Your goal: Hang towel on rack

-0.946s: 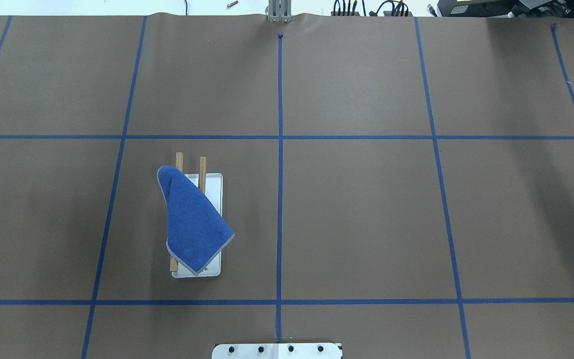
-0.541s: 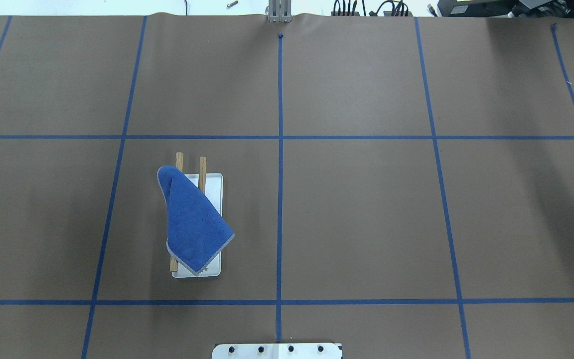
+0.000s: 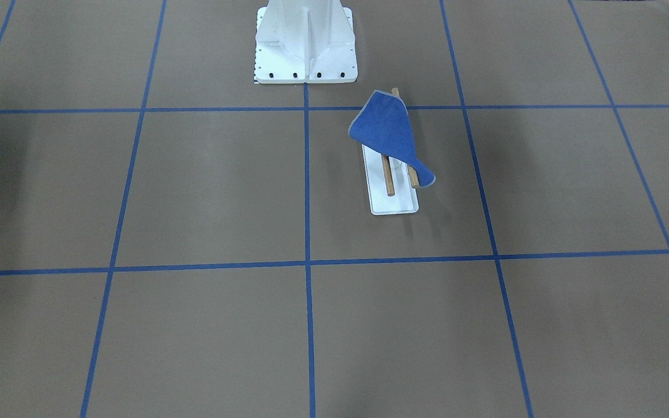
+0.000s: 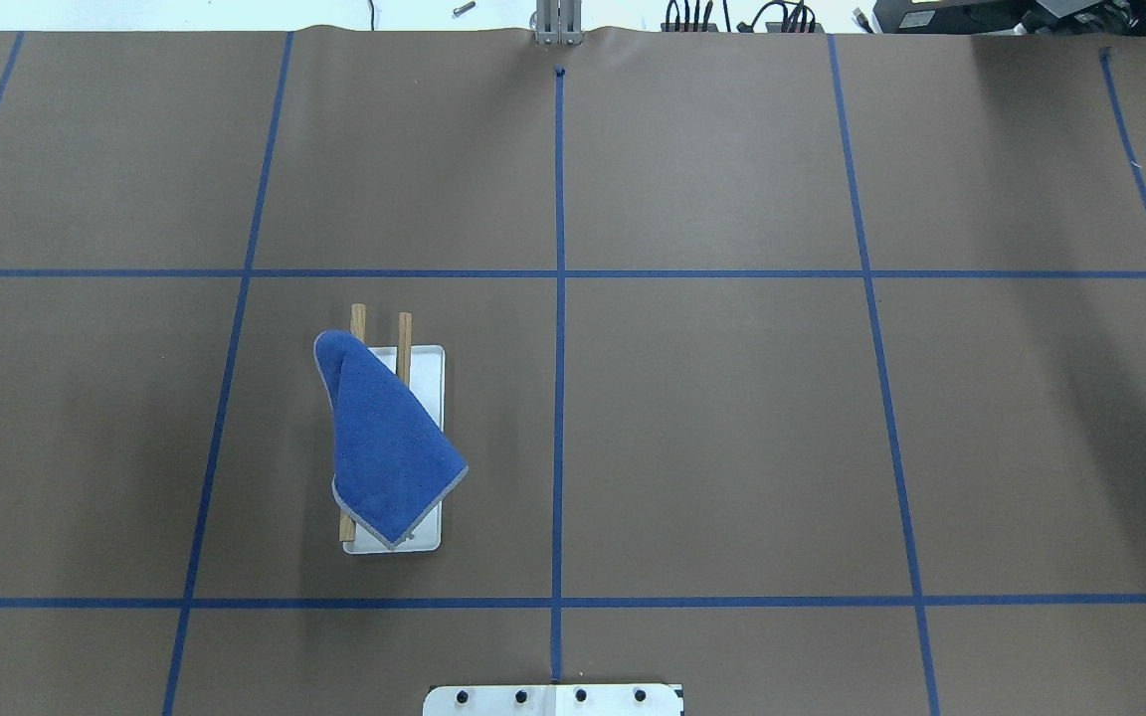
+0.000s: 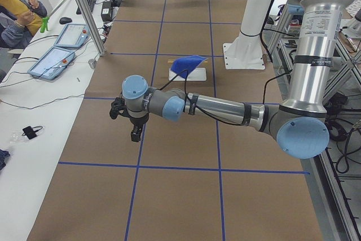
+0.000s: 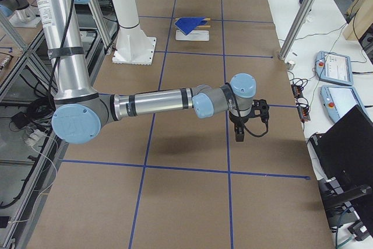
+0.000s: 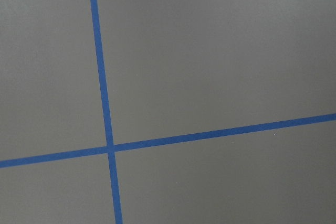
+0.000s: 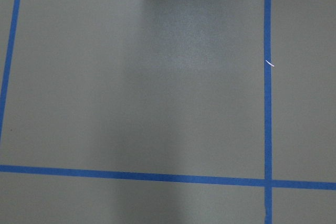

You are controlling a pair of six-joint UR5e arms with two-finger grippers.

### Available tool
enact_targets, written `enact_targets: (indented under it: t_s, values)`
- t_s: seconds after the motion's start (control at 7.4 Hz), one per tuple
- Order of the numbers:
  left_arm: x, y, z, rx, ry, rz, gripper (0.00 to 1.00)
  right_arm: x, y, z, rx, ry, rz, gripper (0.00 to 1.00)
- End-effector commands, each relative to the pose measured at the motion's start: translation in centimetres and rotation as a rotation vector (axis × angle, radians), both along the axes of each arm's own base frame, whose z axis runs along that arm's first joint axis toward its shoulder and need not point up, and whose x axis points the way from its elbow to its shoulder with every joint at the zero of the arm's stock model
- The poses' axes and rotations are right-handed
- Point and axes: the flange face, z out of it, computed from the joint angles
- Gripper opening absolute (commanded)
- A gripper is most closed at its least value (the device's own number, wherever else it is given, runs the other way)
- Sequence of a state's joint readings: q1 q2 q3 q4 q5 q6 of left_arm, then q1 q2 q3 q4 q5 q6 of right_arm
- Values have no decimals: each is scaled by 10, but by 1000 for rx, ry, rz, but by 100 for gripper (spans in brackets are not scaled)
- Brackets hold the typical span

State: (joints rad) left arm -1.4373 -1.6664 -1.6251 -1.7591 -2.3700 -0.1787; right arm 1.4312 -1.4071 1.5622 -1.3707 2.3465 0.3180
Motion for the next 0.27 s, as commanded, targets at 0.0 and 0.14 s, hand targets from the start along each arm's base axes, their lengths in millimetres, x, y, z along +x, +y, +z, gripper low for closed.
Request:
enact_targets:
  t_s: [0.0,0.14]
  values:
    - [0,2,2,1,1,-1,98,0,-1,-1,1,0,0,100]
    - [0,2,3,-1,0,0,98,0,-1,-1,1,0,0,100]
